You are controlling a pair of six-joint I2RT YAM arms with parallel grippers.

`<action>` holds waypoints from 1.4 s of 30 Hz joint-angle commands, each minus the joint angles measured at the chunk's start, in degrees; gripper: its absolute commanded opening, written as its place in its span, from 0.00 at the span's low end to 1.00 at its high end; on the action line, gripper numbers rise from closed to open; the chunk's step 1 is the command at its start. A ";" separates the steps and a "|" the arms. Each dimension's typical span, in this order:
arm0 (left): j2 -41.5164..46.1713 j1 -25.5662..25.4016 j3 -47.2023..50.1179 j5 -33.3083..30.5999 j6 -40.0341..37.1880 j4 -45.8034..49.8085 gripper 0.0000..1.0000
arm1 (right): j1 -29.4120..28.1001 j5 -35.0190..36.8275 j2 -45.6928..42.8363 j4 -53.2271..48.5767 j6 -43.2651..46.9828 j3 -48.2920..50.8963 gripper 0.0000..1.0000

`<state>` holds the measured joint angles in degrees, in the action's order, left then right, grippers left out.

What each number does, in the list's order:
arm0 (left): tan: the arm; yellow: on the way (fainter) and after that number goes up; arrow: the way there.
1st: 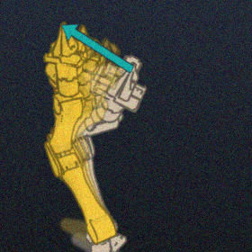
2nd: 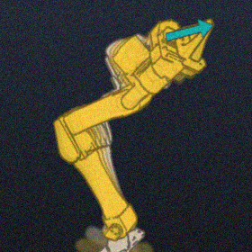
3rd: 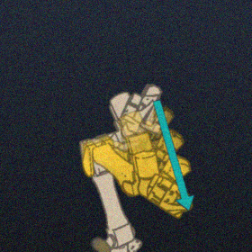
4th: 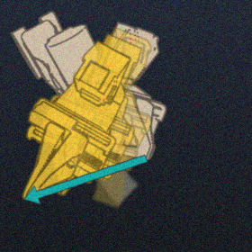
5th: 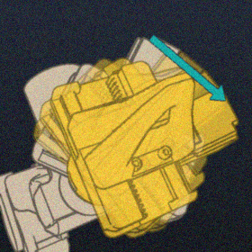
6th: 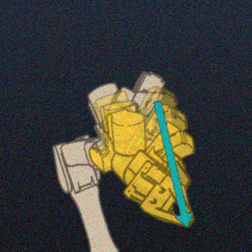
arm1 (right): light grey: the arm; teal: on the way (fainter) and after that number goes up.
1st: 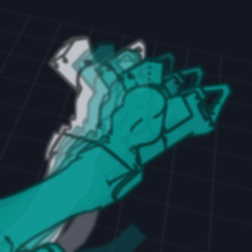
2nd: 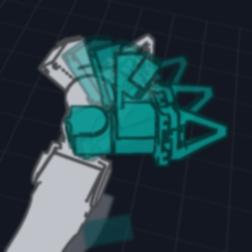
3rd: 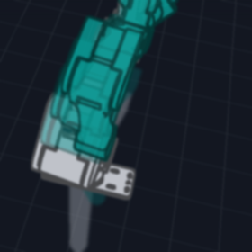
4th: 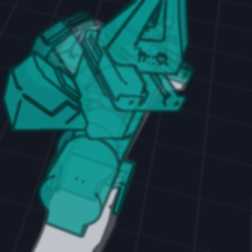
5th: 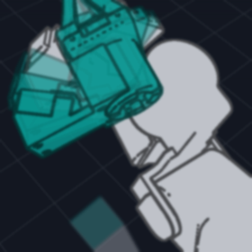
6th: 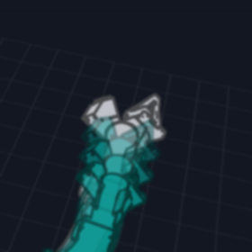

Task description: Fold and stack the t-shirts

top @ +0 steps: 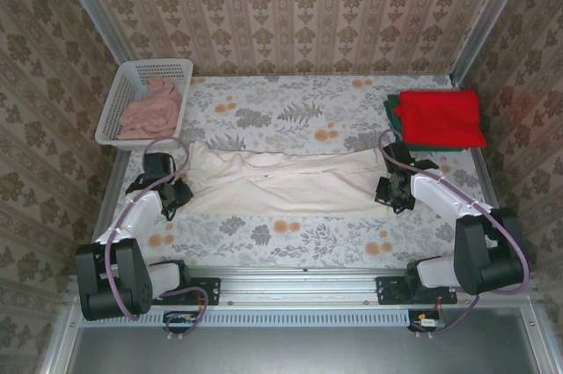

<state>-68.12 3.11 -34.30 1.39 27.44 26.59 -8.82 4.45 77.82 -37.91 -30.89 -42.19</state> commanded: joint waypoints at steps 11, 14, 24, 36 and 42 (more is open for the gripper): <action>5.93 1.87 0.03 1.66 -0.81 1.71 0.00 | 0.56 0.83 1.54 -1.62 0.14 -1.48 0.16; 5.97 1.97 0.03 1.72 -0.88 1.88 0.00 | 0.59 1.77 1.59 -2.18 0.01 -1.69 0.19; 8.46 2.19 0.20 1.93 -0.36 2.67 0.00 | 1.11 1.97 -1.71 -3.09 0.07 -1.31 0.02; 12.44 2.74 0.97 1.95 0.54 3.29 0.00 | 1.08 0.18 -8.47 -4.88 -0.53 0.40 0.00; 10.23 2.72 1.85 3.62 0.78 0.75 0.00 | 1.91 1.00 -0.60 -0.63 0.06 -1.10 0.30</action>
<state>-56.77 5.34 -33.23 3.90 27.44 27.83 -7.64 5.37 72.42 -39.79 -31.07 -42.26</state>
